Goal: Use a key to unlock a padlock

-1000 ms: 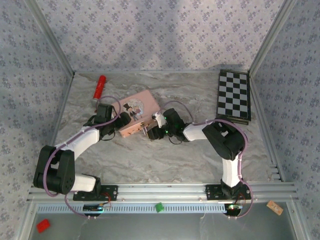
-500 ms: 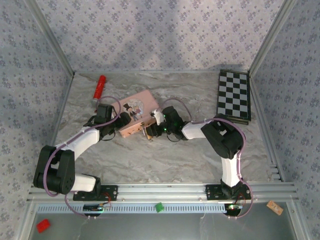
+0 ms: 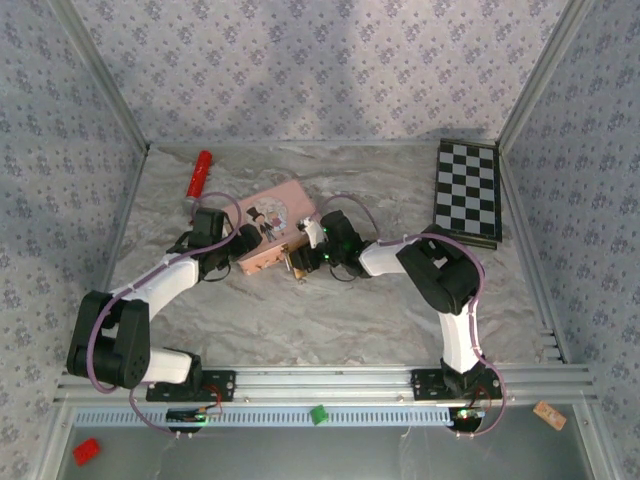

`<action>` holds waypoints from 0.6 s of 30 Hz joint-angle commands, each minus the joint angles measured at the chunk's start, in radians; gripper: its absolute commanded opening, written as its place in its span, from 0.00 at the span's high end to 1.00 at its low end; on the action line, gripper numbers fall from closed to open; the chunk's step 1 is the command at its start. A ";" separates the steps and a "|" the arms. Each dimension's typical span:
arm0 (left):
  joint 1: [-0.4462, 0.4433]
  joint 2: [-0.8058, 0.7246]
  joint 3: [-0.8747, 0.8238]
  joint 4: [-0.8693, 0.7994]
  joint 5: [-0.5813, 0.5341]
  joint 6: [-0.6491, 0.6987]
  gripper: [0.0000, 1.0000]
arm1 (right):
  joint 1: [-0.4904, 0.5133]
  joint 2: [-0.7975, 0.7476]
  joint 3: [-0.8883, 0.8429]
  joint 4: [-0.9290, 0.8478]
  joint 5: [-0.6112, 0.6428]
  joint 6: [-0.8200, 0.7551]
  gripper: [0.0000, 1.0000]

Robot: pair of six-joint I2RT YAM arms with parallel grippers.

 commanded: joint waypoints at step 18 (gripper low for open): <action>-0.077 -0.018 -0.059 -0.013 -0.026 -0.148 0.15 | 0.117 -0.098 -0.104 0.110 0.436 0.398 1.00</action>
